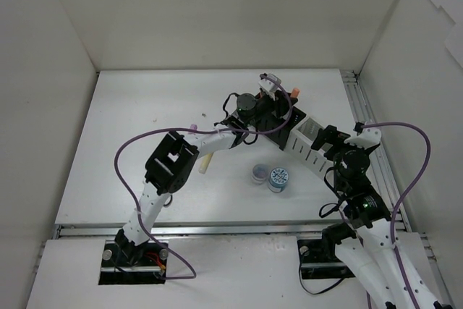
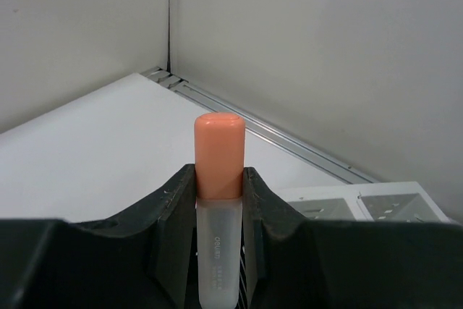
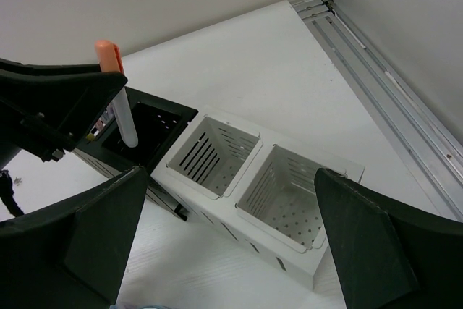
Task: Sort the stationery into containers
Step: Place the pen in the storage box, then pick up the pen from the center of the board.
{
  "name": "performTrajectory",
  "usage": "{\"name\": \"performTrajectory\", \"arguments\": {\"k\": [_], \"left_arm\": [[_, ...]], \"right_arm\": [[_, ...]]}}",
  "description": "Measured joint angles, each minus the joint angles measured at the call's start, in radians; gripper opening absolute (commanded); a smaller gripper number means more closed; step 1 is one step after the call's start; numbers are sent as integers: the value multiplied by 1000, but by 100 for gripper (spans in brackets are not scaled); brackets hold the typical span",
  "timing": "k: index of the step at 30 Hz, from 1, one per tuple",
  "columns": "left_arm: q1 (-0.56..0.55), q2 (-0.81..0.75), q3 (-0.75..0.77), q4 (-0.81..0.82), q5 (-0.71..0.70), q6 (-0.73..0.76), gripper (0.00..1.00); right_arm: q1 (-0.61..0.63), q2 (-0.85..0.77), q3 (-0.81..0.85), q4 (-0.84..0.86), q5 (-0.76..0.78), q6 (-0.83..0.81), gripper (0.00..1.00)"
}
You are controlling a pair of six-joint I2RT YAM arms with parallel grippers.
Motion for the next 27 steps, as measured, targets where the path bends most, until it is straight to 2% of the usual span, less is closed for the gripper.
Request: {"name": "performTrajectory", "arguments": {"k": [6, 8, 9, 13, 17, 19, 22, 27], "left_arm": [[2, -4, -83, 61, 0, -10, 51], [2, -16, -121, 75, 8, -10, 86], [2, -27, -142, 77, 13, -4, 99], [11, -174, -332, 92, 37, -14, 99], [60, -486, -636, 161, 61, -33, 100], [107, -656, -732, 123, 50, -37, 99], [167, -913, -782, -105, -35, -21, 99], [176, -1218, -782, -580, -310, -41, 99]], "right_arm": [[0, 0, 0, 0, -3, -4, 98], [0, 0, 0, -1, -11, -7, 98], [0, 0, 0, -2, -15, -10, 98], [0, 27, 26, -25, -42, -20, 98], [0, 92, 69, -45, -114, -41, 98], [5, 140, 100, -53, -154, -43, 98], [39, 255, 158, -53, -209, -45, 98], [192, 534, 298, -56, -261, -42, 98]]}}
